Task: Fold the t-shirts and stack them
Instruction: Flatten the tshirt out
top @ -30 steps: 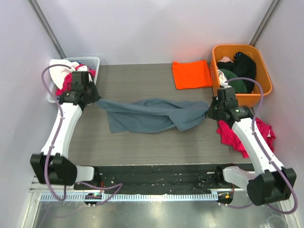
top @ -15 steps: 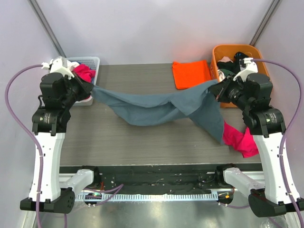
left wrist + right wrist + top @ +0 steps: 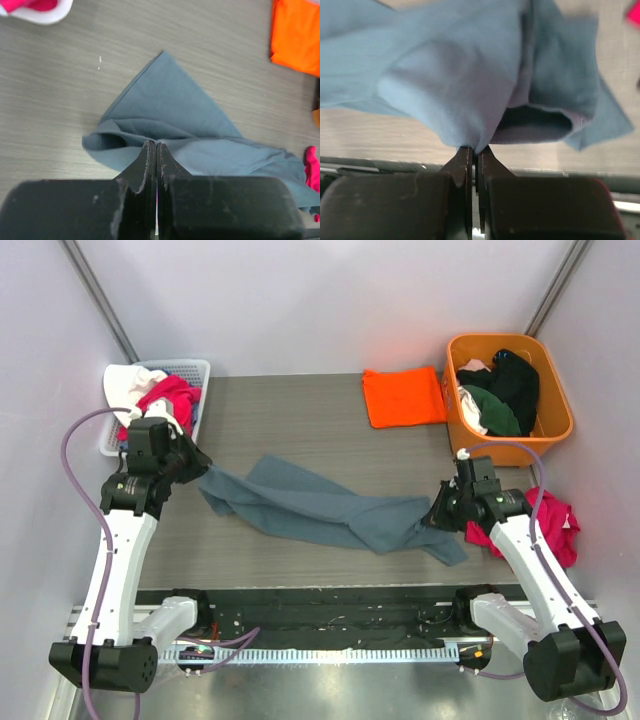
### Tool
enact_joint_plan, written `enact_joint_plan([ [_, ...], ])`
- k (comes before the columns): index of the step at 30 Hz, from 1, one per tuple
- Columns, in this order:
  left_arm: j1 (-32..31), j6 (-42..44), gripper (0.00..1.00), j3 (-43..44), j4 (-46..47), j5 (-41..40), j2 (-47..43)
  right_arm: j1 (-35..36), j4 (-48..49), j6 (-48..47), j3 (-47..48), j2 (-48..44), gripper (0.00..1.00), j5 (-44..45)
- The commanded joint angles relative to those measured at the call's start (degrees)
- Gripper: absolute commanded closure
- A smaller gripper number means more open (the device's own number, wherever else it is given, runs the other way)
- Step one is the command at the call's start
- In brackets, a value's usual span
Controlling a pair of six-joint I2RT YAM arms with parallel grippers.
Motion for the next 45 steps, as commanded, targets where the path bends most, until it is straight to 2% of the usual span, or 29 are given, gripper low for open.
enact_joint_plan([
  [1,0.1,-0.3,1.0,-0.4,1.9,-0.7,-1.4,0.0,-0.6,2.9,-1.9,0.3,0.99,1.5],
  [4,0.1,0.0,1.0,-0.5,1.7,-0.6,-1.3,-0.1,-1.3,2.9,-1.3,1.7,0.98,2.2],
  [7,0.2,0.0,1.0,-0.6,1.7,-0.5,-1.1,0.0,-1.2,3.1,-0.8,1.4,0.84,2.7],
  [11,0.1,0.0,1.0,-0.8,1.8,-0.7,-1.4,0.0,-1.3,3.2,-1.1,1.0,0.74,2.8],
  [14,0.1,0.1,1.0,-0.8,1.5,-0.7,-1.4,-0.1,-1.1,3.3,-1.5,0.8,0.73,2.8],
  [18,0.2,0.2,1.0,-0.8,1.4,-0.9,-1.4,-0.1,-1.2,3.4,-1.4,0.4,0.99,2.8],
  [23,0.1,0.3,1.0,-0.7,1.5,-0.6,-1.4,0.0,-2.5,3.6,0.3,-0.2,0.99,2.5],
  [32,0.1,0.1,1.0,-0.7,2.0,-0.6,-1.1,0.0,-8.5,4.1,10.5,-1.7,0.99,2.6],
  [38,0.1,0.3,1.0,0.3,2.0,-1.4,-0.8,-0.1,-9.0,4.0,17.1,-1.0,0.99,2.8],
  [41,0.2,0.3,1.0,2.8,2.1,-1.4,0.5,-0.1,-6.1,2.7,22.4,0.4,0.99,2.6],
  [45,0.1,0.5,1.0,12.8,1.1,-0.9,3.7,0.0,-1.2,-0.4,31.0,3.9,0.99,2.1],
])
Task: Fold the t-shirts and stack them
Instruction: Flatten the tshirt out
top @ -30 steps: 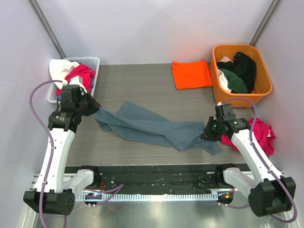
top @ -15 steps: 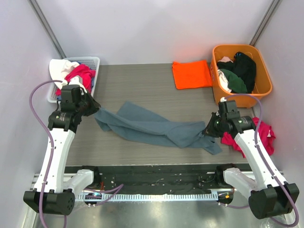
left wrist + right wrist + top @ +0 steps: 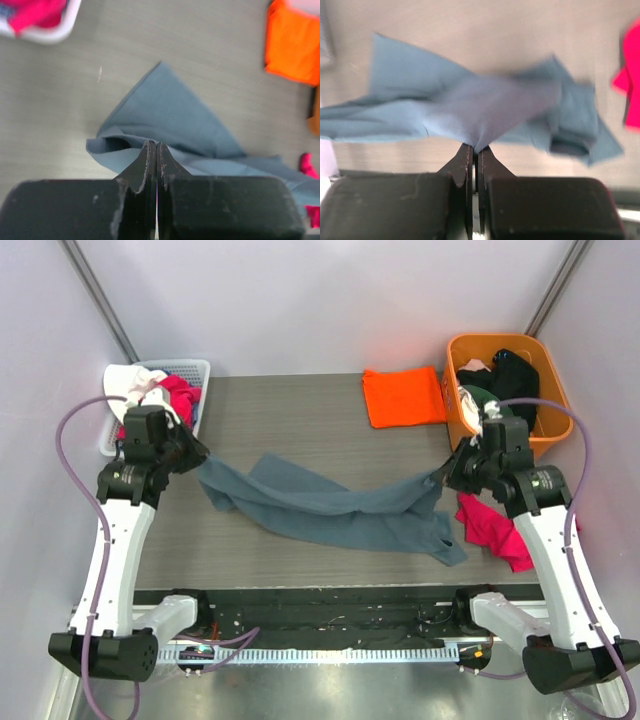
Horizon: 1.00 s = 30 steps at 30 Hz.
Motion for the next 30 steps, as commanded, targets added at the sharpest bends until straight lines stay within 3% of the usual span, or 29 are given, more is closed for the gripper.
enact_joint_plan([
  [1,0.2,0.5,1.0,12.3,1.8,0.0,3.0,0.0,9.0,-3.7,11.4,3.5,0.99,-0.3],
  [5,0.1,-0.5,1.0,25.3,0.3,0.2,5.9,-0.1,11.9,-6.6,25.6,9.6,0.99,0.8],
  [14,0.1,-4.5,1.0,37.0,3.9,-0.6,7.2,0.0,17.6,-10.0,47.7,16.4,0.99,6.2],
  [18,0.1,-5.4,1.0,37.7,3.0,-0.2,4.0,0.0,18.9,-9.8,50.1,14.3,0.99,5.3],
  [26,0.0,-12.6,1.0,35.0,-3.5,2.8,-6.9,-0.1,17.5,-7.8,46.1,2.8,0.99,1.9],
  [30,0.0,-13.6,1.0,39.2,-8.3,3.9,-10.7,-0.1,17.2,-6.6,47.3,-0.5,0.99,0.5],
])
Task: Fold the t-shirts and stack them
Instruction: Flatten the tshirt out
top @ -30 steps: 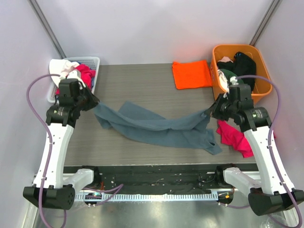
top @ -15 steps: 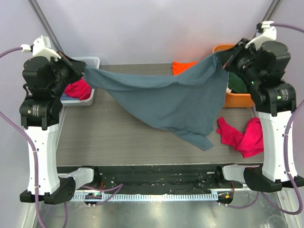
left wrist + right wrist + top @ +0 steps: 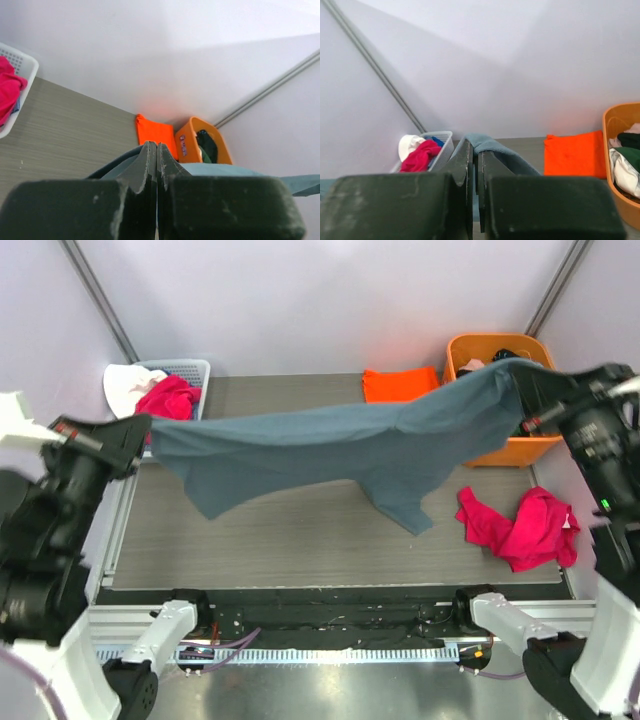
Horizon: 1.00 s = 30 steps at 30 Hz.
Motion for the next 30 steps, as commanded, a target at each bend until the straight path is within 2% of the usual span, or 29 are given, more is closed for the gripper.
enact_joint_plan([
  [1,0.0,-2.7,1.0,5.8,-6.4,2.1,-3.4,-0.1,3.1,1.9,2.6,-4.1,0.99,-2.5],
  [6,0.0,-2.4,1.0,23.3,-13.6,1.4,0.3,0.0,3.3,2.7,8.7,-5.5,0.99,-2.0],
  [10,-0.1,-3.8,1.0,29.9,-10.9,0.0,3.3,-0.1,3.2,3.1,15.0,-3.4,0.99,-1.0],
  [11,-0.1,-4.1,1.0,29.6,-9.6,-0.8,3.4,-0.1,3.2,3.0,15.8,-2.8,0.99,-0.8],
  [14,-0.3,-4.3,1.0,20.8,-1.7,-2.3,2.9,0.0,5.4,3.2,12.9,-1.0,0.99,-0.8],
  [15,-0.3,-4.1,1.0,14.1,0.9,-2.5,2.9,-0.1,8.6,3.0,7.9,-1.0,0.99,-0.6],
  [18,-0.3,-3.9,1.0,2.0,10.3,-2.5,4.8,0.0,15.6,2.8,-4.2,-0.4,0.99,1.6],
  [22,-0.3,-2.0,1.0,-6.5,21.8,-1.9,12.2,0.0,25.6,1.6,-16.3,4.3,0.99,3.8],
  [26,0.0,-1.2,1.0,-4.5,26.7,0.9,22.1,-0.2,31.6,0.3,-16.2,15.5,0.99,4.1],
  [28,0.0,-1.8,1.0,-1.0,28.0,2.6,26.9,-0.4,32.5,0.3,-10.5,18.3,0.99,3.2],
  [30,0.0,-2.2,1.0,8.3,25.9,2.5,30.0,-0.3,31.9,0.6,-3.1,21.3,0.99,2.1],
])
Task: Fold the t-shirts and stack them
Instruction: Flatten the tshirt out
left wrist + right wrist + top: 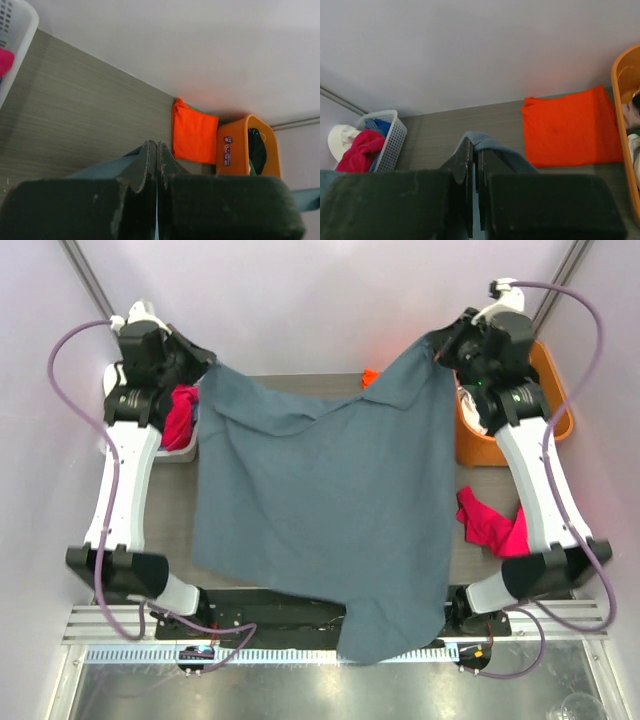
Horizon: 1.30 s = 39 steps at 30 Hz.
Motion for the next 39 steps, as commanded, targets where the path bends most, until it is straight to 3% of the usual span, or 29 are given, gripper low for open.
enact_joint_plan([
  [1,0.1,0.0,1.0,17.0,3.1,2.2,2.7,-0.3,7.0,-0.8,15.6,0.9,0.99,-0.2],
  [2,0.1,-0.2,1.0,24.4,1.2,2.0,3.6,-0.2,6.1,-0.8,18.7,1.5,0.99,-0.4],
  [5,0.2,-0.4,1.0,32.5,-3.0,0.9,3.7,-0.2,2.2,0.2,28.6,2.3,0.99,-1.2],
  [9,0.1,0.4,1.0,29.5,-4.9,0.0,-3.3,-0.2,0.7,2.3,28.4,-2.3,0.99,-3.7],
  [11,0.1,0.7,1.0,20.7,-4.9,-0.5,-9.5,-0.2,0.2,3.1,24.2,-7.1,0.99,-4.5],
  [13,0.1,1.3,1.0,12.8,-3.8,-0.6,-13.9,-0.2,0.2,3.3,14.2,-12.8,0.99,-5.8],
  [14,0.1,1.3,1.0,4.5,-3.4,-0.9,-17.9,-0.3,0.1,3.4,10.2,-14.6,0.99,-6.3],
  [18,0.1,2.1,1.0,-13.2,-1.8,-2.4,-25.4,-0.2,-0.5,3.6,-14.0,-23.2,0.99,-8.2],
  [24,0.2,2.4,1.0,-36.6,4.0,-6.1,-27.9,-0.3,0.3,5.1,-43.5,-31.9,0.99,-10.2],
  [27,0.1,1.6,1.0,-47.6,8.1,-9.0,-25.0,-0.2,0.2,6.6,-52.9,-33.9,0.99,-9.1],
  [31,0.1,0.0,1.0,-54.7,9.6,-9.0,-18.2,-0.2,-3.2,7.7,-55.8,-34.4,0.99,-7.5],
  [39,-0.1,-0.7,1.0,-57.0,9.1,-8.6,-18.4,-0.3,-8.0,8.1,-51.5,-35.3,0.99,-4.4],
])
